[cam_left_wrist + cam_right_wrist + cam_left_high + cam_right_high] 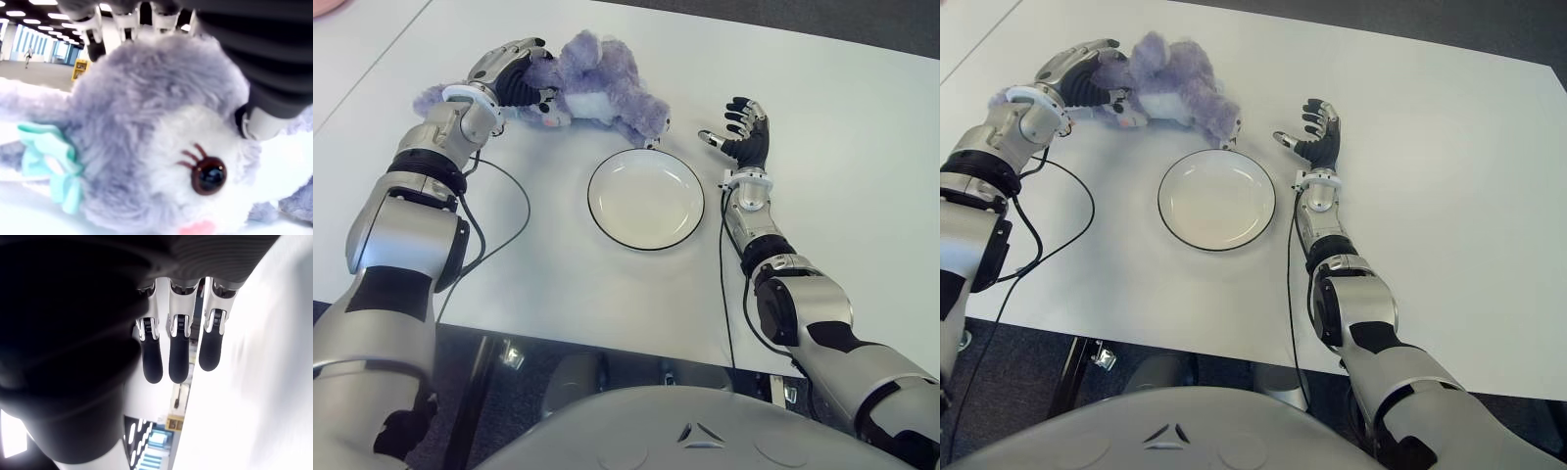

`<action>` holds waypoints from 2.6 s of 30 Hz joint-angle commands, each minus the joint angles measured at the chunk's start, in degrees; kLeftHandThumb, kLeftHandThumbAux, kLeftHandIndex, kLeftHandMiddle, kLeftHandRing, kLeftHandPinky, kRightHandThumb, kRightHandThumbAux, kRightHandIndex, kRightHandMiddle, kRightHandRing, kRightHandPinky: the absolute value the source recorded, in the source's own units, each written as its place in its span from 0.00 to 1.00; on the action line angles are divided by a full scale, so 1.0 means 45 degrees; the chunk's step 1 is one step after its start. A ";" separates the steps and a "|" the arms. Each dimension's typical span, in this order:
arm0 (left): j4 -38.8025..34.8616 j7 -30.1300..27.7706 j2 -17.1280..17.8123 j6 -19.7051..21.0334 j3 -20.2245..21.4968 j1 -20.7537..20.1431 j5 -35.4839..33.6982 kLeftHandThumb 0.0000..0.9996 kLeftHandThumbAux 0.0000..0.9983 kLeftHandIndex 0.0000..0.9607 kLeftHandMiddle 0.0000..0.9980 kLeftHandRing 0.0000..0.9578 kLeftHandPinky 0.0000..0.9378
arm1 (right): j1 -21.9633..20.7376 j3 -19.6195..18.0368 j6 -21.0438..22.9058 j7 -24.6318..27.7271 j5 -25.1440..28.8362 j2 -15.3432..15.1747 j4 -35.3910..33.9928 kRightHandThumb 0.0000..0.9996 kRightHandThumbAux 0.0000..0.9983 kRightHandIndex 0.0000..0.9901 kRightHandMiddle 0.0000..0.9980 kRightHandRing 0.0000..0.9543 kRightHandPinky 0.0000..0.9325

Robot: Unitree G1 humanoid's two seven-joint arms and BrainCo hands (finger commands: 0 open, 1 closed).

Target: Put the doll into the plate.

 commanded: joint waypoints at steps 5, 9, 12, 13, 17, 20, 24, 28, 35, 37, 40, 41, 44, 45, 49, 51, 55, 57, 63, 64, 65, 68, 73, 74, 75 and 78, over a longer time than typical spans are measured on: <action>0.0651 -0.1781 -0.0815 0.0969 -0.0442 -0.0026 -0.0034 0.31 0.52 0.20 0.00 0.00 0.00 | 0.4507 0.0138 0.0686 -0.0061 -0.0270 0.0872 0.2250 0.03 1.00 0.25 0.29 0.29 0.30; 0.0719 -0.1732 -0.0849 0.1168 -0.0414 0.0198 -0.0060 0.30 0.53 0.21 0.00 0.00 0.00 | 0.4523 0.0151 0.0638 -0.0108 -0.0293 0.0862 0.2243 0.04 1.00 0.25 0.30 0.29 0.31; 0.0693 -0.1805 -0.0860 0.1141 -0.0503 0.0162 -0.0027 0.28 0.54 0.21 0.00 0.00 0.00 | 0.4552 0.0173 0.0574 -0.0152 -0.0318 0.0848 0.2236 0.04 1.00 0.26 0.31 0.30 0.31; 0.0685 -0.1797 -0.0863 0.1117 -0.0556 0.0163 0.0014 0.27 0.55 0.21 0.00 0.00 0.00 | 0.4562 0.0179 0.0555 -0.0168 -0.0325 0.0845 0.2233 0.04 1.00 0.26 0.31 0.30 0.31; 0.0680 -0.1824 -0.0942 0.1083 -0.0745 0.0299 0.0143 0.25 0.56 0.19 0.00 0.00 0.00 | 0.4561 0.0160 0.0563 -0.0149 -0.0299 0.0851 0.2232 0.05 1.00 0.26 0.31 0.30 0.31; 0.0672 -0.1888 -0.1018 0.1082 -0.0785 0.0431 0.0111 0.22 0.57 0.20 0.00 0.00 0.00 | 0.4562 0.0154 0.0553 -0.0125 -0.0287 0.0853 0.2231 0.06 1.00 0.26 0.31 0.30 0.32; 0.0675 -0.2092 -0.1056 0.1075 -0.0754 0.0532 -0.0016 0.20 0.57 0.21 0.00 0.00 0.00 | 0.4571 0.0137 0.0536 -0.0121 -0.0268 0.0859 0.2230 0.09 1.00 0.26 0.31 0.31 0.32; 0.0664 -0.2349 -0.1084 0.0979 -0.0695 0.0656 -0.0154 0.16 0.59 0.21 0.00 0.00 0.02 | 0.4583 0.0105 0.0508 -0.0122 -0.0237 0.0863 0.2228 0.13 1.00 0.27 0.31 0.31 0.32; 0.0691 -0.3476 -0.1288 0.1079 -0.0818 0.1172 -0.0262 0.13 0.57 0.17 0.00 0.00 0.08 | 0.4564 0.0007 0.0527 -0.0072 -0.0136 0.0895 0.2221 0.14 1.00 0.27 0.32 0.31 0.32; 0.0745 -0.3784 -0.1459 0.1364 -0.0961 0.1342 -0.0185 0.15 0.56 0.15 0.00 0.00 0.07 | 0.4562 0.0002 0.0544 -0.0067 -0.0136 0.0890 0.2218 0.14 1.00 0.27 0.32 0.32 0.32; 0.0857 -0.4347 -0.1679 0.1896 -0.1215 0.1477 -0.0039 0.20 0.54 0.14 0.00 0.00 0.04 | 0.4553 0.0001 0.0583 -0.0043 -0.0150 0.0885 0.2216 0.12 1.00 0.27 0.32 0.32 0.32; 0.0884 -0.4467 -0.1721 0.2045 -0.1288 0.1494 -0.0001 0.22 0.53 0.14 0.00 0.00 0.02 | 0.4551 0.0001 0.0586 -0.0035 -0.0157 0.0883 0.2215 0.11 1.00 0.27 0.32 0.32 0.33; 0.0935 -0.4858 -0.1858 0.2349 -0.1734 0.1415 0.0326 0.25 0.50 0.14 0.00 0.00 0.01 | 0.4556 -0.0028 0.0559 0.0012 -0.0144 0.0879 0.2208 0.10 1.00 0.27 0.32 0.32 0.34; 0.0927 -0.4932 -0.1882 0.2370 -0.1835 0.1384 0.0390 0.26 0.49 0.14 0.00 0.00 0.01 | 0.4563 -0.0038 0.0547 0.0022 -0.0139 0.0877 0.2206 0.10 1.00 0.27 0.32 0.32 0.34; 0.0876 -0.5152 -0.2043 0.2432 -0.2298 0.1145 0.0666 0.25 0.46 0.14 0.00 0.00 0.00 | 0.4572 -0.0089 0.0537 0.0029 -0.0108 0.0890 0.2206 0.09 1.00 0.27 0.32 0.32 0.34; 0.0864 -0.5212 -0.2153 0.2493 -0.2455 0.1042 0.0675 0.24 0.45 0.14 0.00 0.00 0.00 | 0.4582 -0.0105 0.0528 0.0019 -0.0101 0.0893 0.2204 0.10 1.00 0.27 0.32 0.32 0.34; 0.0882 -0.5263 -0.2455 0.2624 -0.2626 0.1074 0.0595 0.22 0.44 0.13 0.00 0.00 0.00 | 0.4640 -0.0101 0.0403 -0.0081 -0.0137 0.0891 0.2187 0.14 1.00 0.27 0.32 0.32 0.34; 0.0886 -0.5230 -0.2556 0.2658 -0.2666 0.1146 0.0492 0.22 0.43 0.12 0.00 0.00 0.00 | 0.4658 -0.0092 0.0371 -0.0097 -0.0154 0.0887 0.2181 0.15 1.00 0.27 0.32 0.32 0.33; 0.0967 -0.4684 -0.2966 0.2871 -0.2667 0.1774 0.0291 0.21 0.41 0.11 0.00 0.00 0.00 | 0.4719 -0.0064 0.0308 -0.0101 -0.0182 0.0882 0.2167 0.16 1.00 0.27 0.32 0.32 0.33; 0.0969 -0.4646 -0.2981 0.2874 -0.2657 0.1821 0.0272 0.20 0.41 0.10 0.00 0.00 0.00 | 0.4729 -0.0061 0.0299 -0.0103 -0.0184 0.0882 0.2164 0.16 1.00 0.27 0.32 0.32 0.33; 0.0971 -0.4580 -0.2990 0.2872 -0.2614 0.1903 0.0224 0.20 0.41 0.10 0.00 0.00 0.00 | 0.4741 -0.0059 0.0294 -0.0106 -0.0185 0.0880 0.2161 0.16 1.00 0.27 0.32 0.32 0.33; 0.0994 -0.4385 -0.3017 0.2910 -0.2466 0.2130 0.0083 0.20 0.40 0.10 0.00 0.00 0.00 | 0.4752 -0.0059 0.0294 -0.0121 -0.0184 0.0875 0.2157 0.16 1.00 0.27 0.32 0.32 0.34; 0.0987 -0.3928 -0.3014 0.2946 -0.2153 0.2302 -0.0176 0.23 0.41 0.20 0.09 0.10 0.10 | 0.4801 -0.0092 0.0164 -0.0194 -0.0157 0.0887 0.2131 0.16 1.00 0.27 0.32 0.33 0.34; 0.0983 -0.3814 -0.3024 0.2955 -0.2124 0.2313 -0.0191 0.27 0.42 0.30 0.20 0.21 0.22 | 0.4814 -0.0102 0.0135 -0.0203 -0.0149 0.0889 0.2125 0.16 1.00 0.27 0.32 0.33 0.34; 0.0981 -0.3743 -0.3030 0.2958 -0.2112 0.2319 -0.0197 0.29 0.43 0.36 0.27 0.28 0.30 | 0.4823 -0.0107 0.0117 -0.0210 -0.0144 0.0890 0.2122 0.16 1.00 0.27 0.33 0.33 0.34; 0.0996 -0.2788 -0.2939 0.2933 -0.2397 0.2428 0.0137 0.34 0.45 0.48 0.42 0.42 0.41 | 0.4830 -0.0087 0.0100 -0.0289 -0.0171 0.0891 0.2115 0.16 1.00 0.27 0.33 0.33 0.34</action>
